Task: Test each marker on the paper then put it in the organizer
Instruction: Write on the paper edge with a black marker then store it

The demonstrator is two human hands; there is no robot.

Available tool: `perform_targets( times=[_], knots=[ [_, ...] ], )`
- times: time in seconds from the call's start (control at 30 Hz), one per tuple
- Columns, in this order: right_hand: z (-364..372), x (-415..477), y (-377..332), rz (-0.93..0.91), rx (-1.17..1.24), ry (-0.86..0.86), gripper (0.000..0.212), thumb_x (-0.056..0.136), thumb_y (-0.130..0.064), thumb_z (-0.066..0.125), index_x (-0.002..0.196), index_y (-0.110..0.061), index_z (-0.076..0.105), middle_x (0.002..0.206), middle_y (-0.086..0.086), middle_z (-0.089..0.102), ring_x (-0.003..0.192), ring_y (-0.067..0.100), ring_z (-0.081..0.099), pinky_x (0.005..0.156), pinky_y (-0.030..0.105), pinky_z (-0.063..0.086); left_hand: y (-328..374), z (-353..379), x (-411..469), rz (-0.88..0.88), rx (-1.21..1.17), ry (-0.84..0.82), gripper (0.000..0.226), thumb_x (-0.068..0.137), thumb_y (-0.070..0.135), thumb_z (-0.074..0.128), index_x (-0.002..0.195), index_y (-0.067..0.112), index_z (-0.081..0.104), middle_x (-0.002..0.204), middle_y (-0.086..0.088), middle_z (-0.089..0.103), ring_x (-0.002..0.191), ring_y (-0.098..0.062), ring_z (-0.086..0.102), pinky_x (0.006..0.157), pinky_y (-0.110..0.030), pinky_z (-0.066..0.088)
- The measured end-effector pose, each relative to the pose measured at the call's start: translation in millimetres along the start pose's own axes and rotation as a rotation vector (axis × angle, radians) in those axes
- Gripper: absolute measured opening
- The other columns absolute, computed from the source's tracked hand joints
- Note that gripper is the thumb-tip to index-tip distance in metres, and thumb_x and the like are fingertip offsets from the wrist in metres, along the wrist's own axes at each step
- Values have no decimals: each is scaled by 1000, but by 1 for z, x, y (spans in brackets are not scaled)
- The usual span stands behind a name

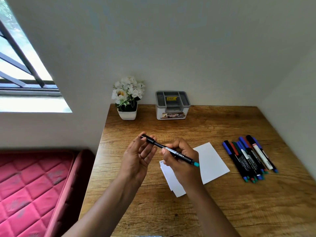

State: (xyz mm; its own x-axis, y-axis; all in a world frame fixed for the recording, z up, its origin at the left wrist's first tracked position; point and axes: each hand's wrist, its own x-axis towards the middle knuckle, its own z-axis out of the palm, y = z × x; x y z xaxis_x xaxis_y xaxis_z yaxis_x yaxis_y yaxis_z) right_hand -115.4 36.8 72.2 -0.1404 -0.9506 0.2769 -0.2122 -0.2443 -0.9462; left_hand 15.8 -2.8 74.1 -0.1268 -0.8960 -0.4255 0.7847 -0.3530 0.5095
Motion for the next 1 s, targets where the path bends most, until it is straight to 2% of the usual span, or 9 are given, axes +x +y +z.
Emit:
perform_targets(
  times=[0.2,0.33,0.4,0.53,0.63,0.77,0.87,0.93,1.0],
  knots=[
    [6,1,2,-38,27,-9,15,82,-30,67,81,-17,58,72,2,64,65,28,64,58,49,54,-1,3,-1,9,77,-62,21,83,12,61,103,6,62,94,-12,71,78,-15,71,61,-23,58],
    [13,-1,0,2,90,64,13,85,-18,69,81,-13,58,72,-3,66,64,17,68,56,30,58,-4,9,-1,21,74,-109,21,80,11,59,100,6,63,90,-12,71,76,-15,70,60,-23,57],
    [11,1,-4,103,185,53,10,82,-10,69,84,-8,59,76,-6,68,69,14,70,60,23,57,-2,9,1,39,85,-127,20,79,11,59,99,7,63,91,-11,71,77,-15,70,59,-22,57],
    [-12,11,-6,402,430,-205,15,88,-4,58,103,-5,60,94,7,74,80,18,71,69,29,59,2,-1,13,35,135,-133,21,81,12,57,100,6,63,93,-12,72,78,-14,71,59,-23,57],
    [-27,16,-1,685,565,-244,18,91,-13,55,107,-9,59,92,14,74,72,18,71,61,24,59,-5,-9,20,50,268,-167,21,81,12,58,101,6,63,98,-13,71,89,-20,68,75,-27,57],
    [-33,23,5,721,396,-304,24,81,-4,67,104,-8,58,84,13,74,68,18,69,62,24,57,-11,-15,22,198,588,-257,29,85,22,58,113,13,59,110,-6,70,110,-20,63,96,-35,46],
    [-36,41,8,665,276,-187,31,81,2,67,110,-8,59,92,10,74,77,18,71,69,28,58,-18,-37,42,409,1187,-142,29,94,39,50,122,34,53,127,4,61,123,-15,52,102,-41,40],
    [-36,59,8,593,225,-109,31,84,3,63,111,-10,60,96,6,71,82,15,70,73,30,59,-24,-58,62,484,1659,-28,38,96,40,47,133,33,46,143,2,46,139,-20,31,115,-49,19],
    [-35,81,6,505,194,-54,22,86,2,61,103,-12,62,96,5,68,87,14,68,74,26,58,-32,-72,74,510,1940,3,47,98,41,41,143,30,37,155,2,27,145,-16,8,118,-43,-2]
  ],
)
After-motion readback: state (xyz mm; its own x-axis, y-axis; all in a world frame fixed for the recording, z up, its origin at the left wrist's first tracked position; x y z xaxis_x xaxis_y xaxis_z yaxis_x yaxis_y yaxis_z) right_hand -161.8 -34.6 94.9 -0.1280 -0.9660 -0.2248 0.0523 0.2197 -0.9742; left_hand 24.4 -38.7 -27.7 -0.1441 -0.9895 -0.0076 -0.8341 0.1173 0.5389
